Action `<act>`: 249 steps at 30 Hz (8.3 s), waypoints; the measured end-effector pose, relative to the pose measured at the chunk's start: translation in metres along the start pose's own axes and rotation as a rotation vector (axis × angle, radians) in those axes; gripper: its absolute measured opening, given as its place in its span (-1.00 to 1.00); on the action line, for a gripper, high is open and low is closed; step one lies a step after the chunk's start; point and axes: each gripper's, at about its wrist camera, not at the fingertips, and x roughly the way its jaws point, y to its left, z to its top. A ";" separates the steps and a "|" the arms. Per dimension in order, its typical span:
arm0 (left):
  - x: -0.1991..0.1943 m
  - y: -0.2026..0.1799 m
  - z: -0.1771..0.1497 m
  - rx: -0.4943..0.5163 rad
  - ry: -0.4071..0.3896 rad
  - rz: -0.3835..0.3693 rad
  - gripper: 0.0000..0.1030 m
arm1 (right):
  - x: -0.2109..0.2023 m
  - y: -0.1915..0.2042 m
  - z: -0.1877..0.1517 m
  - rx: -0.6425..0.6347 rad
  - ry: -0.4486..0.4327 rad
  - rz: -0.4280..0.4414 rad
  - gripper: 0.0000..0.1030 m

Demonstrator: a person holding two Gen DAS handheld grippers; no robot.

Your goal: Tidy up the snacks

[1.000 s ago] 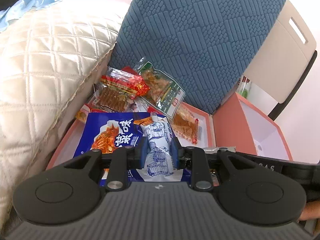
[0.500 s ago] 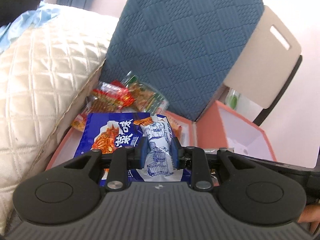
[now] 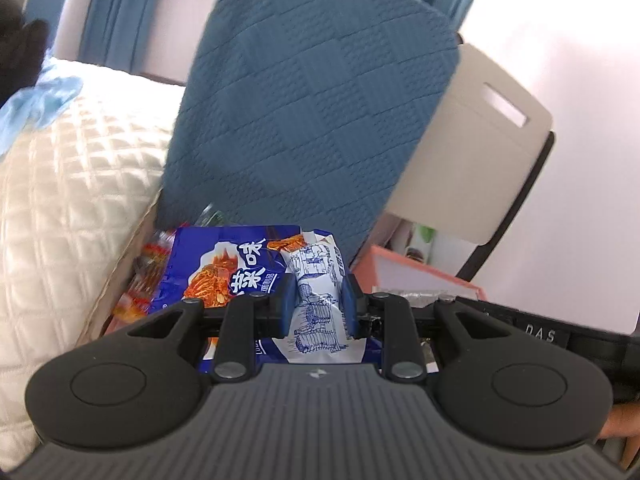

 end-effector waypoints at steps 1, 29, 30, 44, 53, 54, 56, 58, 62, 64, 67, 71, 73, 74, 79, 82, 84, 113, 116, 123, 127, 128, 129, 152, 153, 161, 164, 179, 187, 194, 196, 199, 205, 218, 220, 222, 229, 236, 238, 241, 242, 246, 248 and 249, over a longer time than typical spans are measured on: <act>-0.002 -0.007 0.004 0.010 -0.004 -0.004 -0.44 | -0.005 -0.003 0.005 0.001 -0.010 -0.002 -0.58; 0.048 -0.175 0.009 0.130 0.066 -0.152 -0.43 | -0.076 -0.120 0.041 0.084 -0.082 -0.125 -0.58; 0.056 -0.179 0.004 0.133 0.079 -0.154 -0.43 | -0.075 -0.126 0.038 0.089 -0.073 -0.131 -0.58; 0.153 -0.202 -0.048 0.151 0.274 -0.169 -0.43 | -0.022 -0.193 -0.014 0.182 0.088 -0.206 -0.58; 0.190 -0.206 -0.070 0.185 0.351 -0.139 -0.43 | 0.021 -0.220 -0.038 0.221 0.180 -0.213 -0.58; 0.192 -0.207 -0.072 0.189 0.358 -0.137 -0.43 | 0.025 -0.223 -0.040 0.225 0.188 -0.213 -0.58; 0.196 -0.208 -0.075 0.194 0.368 -0.135 -0.43 | 0.032 -0.228 -0.046 0.236 0.207 -0.213 -0.58; 0.200 -0.209 -0.078 0.201 0.375 -0.132 -0.43 | 0.035 -0.232 -0.050 0.246 0.221 -0.211 -0.58; 0.198 -0.213 -0.082 0.207 0.376 -0.137 -0.43 | 0.038 -0.239 -0.055 0.274 0.230 -0.207 -0.57; 0.198 -0.215 -0.084 0.210 0.374 -0.144 -0.43 | 0.038 -0.243 -0.055 0.280 0.233 -0.207 -0.56; 0.194 -0.221 -0.087 0.238 0.371 -0.149 -0.39 | 0.040 -0.248 -0.054 0.284 0.212 -0.216 -0.56; 0.178 -0.225 -0.084 0.245 0.327 -0.163 0.28 | 0.030 -0.250 -0.049 0.284 0.203 -0.215 -0.54; 0.166 -0.226 -0.081 0.260 0.287 -0.160 0.28 | 0.021 -0.248 -0.044 0.273 0.180 -0.220 -0.54; 0.160 -0.226 -0.079 0.266 0.274 -0.160 0.28 | 0.017 -0.247 -0.042 0.266 0.171 -0.224 -0.54; 0.127 -0.224 -0.067 0.270 0.204 -0.164 0.28 | -0.008 -0.233 -0.034 0.248 0.117 -0.217 -0.54; 0.105 -0.222 -0.059 0.271 0.161 -0.173 0.28 | -0.024 -0.220 -0.032 0.234 0.089 -0.213 -0.54; 0.090 -0.220 -0.054 0.273 0.132 -0.180 0.28 | -0.035 -0.210 -0.030 0.227 0.068 -0.206 -0.54; -0.061 -0.147 -0.036 0.273 -0.158 -0.163 0.28 | -0.115 -0.074 -0.033 0.049 -0.111 -0.181 -0.54; -0.065 -0.135 -0.039 0.261 -0.167 -0.153 0.28 | -0.111 -0.064 -0.038 0.039 -0.112 -0.167 -0.54; -0.060 -0.101 -0.053 0.223 -0.141 -0.120 0.28 | -0.091 -0.039 -0.053 -0.014 -0.094 -0.138 -0.54; -0.049 -0.081 -0.059 0.206 -0.114 -0.095 0.28 | -0.076 -0.027 -0.061 -0.034 -0.068 -0.113 -0.54; -0.047 -0.077 -0.061 0.202 -0.109 -0.090 0.28 | -0.071 -0.024 -0.063 -0.034 -0.060 -0.105 -0.54; -0.045 -0.072 -0.063 0.201 -0.104 -0.080 0.28 | -0.068 -0.021 -0.064 -0.036 -0.055 -0.100 -0.54; -0.009 0.020 -0.087 0.108 -0.011 0.025 0.28 | 0.002 0.030 -0.106 -0.121 0.024 -0.088 -0.54; -0.007 0.021 -0.089 0.108 -0.005 0.030 0.28 | 0.004 0.031 -0.109 -0.126 0.028 -0.087 -0.54; 0.006 0.040 -0.092 0.116 0.016 0.101 0.28 | 0.017 0.035 -0.119 -0.156 0.033 -0.110 -0.54; 0.011 0.048 -0.094 0.115 0.023 0.137 0.28 | 0.022 0.033 -0.118 -0.150 0.032 -0.110 -0.54; 0.043 0.073 -0.107 0.153 0.091 0.262 0.33 | 0.040 0.032 -0.118 -0.076 0.007 -0.033 -0.54; 0.063 0.088 -0.091 0.104 0.083 0.276 0.33 | 0.055 0.038 -0.105 -0.065 -0.044 0.024 -0.54; 0.078 0.084 -0.059 0.075 0.065 0.264 0.33 | 0.077 0.033 -0.078 -0.037 -0.103 0.055 -0.54; 0.085 0.082 -0.052 0.068 0.062 0.265 0.33 | 0.086 0.029 -0.070 -0.020 -0.121 0.065 -0.54; 0.096 0.080 -0.042 0.069 0.047 0.269 0.33 | 0.101 0.023 -0.061 0.011 -0.127 0.075 -0.54; 0.122 0.085 -0.033 0.045 0.051 0.251 0.33 | 0.124 0.019 -0.047 0.033 -0.141 0.080 -0.54; 0.173 0.103 -0.023 0.011 0.102 0.243 0.33 | 0.168 0.015 -0.021 0.044 -0.099 0.099 -0.43; 0.178 0.109 -0.022 0.001 0.107 0.249 0.33 | 0.174 0.015 -0.017 0.050 -0.113 0.104 0.21; 0.184 0.115 -0.021 -0.017 0.116 0.252 0.33 | 0.179 0.014 -0.013 0.054 -0.113 0.112 0.31; 0.205 0.133 -0.019 -0.057 0.149 0.259 0.38 | 0.210 0.010 -0.003 0.056 -0.068 0.096 0.33; 0.226 0.158 -0.013 -0.161 0.206 0.275 0.43 | 0.251 0.000 0.006 0.078 0.023 0.056 0.74; 0.230 0.159 -0.011 -0.160 0.214 0.276 0.43 | 0.261 -0.003 0.008 0.092 0.043 0.059 0.74; 0.235 0.157 -0.004 -0.136 0.208 0.293 0.46 | 0.277 -0.002 0.011 0.076 0.064 0.057 0.74; 0.238 0.156 -0.002 -0.127 0.211 0.297 0.47 | 0.282 -0.002 0.012 0.078 0.076 0.057 0.74; 0.249 0.154 0.002 -0.105 0.229 0.298 0.53 | 0.304 -0.005 0.015 0.100 0.123 0.063 0.74; 0.256 0.150 0.002 -0.071 0.243 0.304 0.56 | 0.312 -0.005 0.017 0.095 0.133 0.060 0.74; 0.260 0.149 0.002 -0.056 0.249 0.312 0.56 | 0.315 -0.005 0.018 0.097 0.136 0.065 0.74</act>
